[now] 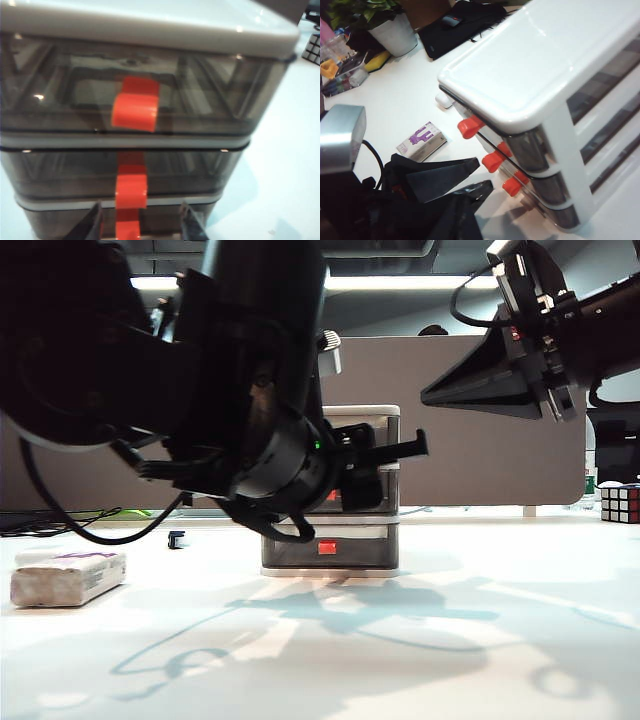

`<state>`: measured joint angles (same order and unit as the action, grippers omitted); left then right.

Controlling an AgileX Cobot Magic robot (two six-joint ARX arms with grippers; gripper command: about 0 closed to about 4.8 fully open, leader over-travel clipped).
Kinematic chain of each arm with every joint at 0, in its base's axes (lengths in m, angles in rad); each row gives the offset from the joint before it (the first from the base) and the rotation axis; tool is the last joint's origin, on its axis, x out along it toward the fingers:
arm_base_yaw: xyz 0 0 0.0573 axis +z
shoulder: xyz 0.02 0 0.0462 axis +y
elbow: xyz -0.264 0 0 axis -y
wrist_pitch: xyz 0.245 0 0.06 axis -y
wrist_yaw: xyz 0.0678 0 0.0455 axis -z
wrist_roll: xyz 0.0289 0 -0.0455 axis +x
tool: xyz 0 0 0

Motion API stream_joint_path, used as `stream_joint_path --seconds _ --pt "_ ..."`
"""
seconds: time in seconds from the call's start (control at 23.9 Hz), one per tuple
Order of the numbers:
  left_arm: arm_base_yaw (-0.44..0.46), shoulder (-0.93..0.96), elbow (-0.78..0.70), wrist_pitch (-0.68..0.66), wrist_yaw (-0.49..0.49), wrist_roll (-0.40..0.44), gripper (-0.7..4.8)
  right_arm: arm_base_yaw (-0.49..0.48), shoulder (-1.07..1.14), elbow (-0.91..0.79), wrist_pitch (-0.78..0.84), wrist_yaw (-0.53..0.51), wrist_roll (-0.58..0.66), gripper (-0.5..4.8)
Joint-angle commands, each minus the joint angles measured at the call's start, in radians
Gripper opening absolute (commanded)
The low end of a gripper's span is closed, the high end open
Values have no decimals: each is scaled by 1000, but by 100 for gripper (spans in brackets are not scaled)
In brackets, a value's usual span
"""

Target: Open the second layer of the drawer on the table, pick up a pack of napkins on the table and put it in, and finally close the drawer.

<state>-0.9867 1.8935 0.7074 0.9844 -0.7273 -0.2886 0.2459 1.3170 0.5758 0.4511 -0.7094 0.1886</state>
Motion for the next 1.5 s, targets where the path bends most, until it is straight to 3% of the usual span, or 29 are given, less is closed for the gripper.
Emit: stream_joint_path --seconds 0.04,0.88,1.5 --pt "-2 3 2 11 -47 -22 192 7 9 3 18 -4 -14 -5" --pt "5 66 62 -10 -84 -37 191 13 51 3 18 -4 -33 -4" --pt "17 84 71 50 -80 -36 187 13 51 3 16 -8 -32 -5"
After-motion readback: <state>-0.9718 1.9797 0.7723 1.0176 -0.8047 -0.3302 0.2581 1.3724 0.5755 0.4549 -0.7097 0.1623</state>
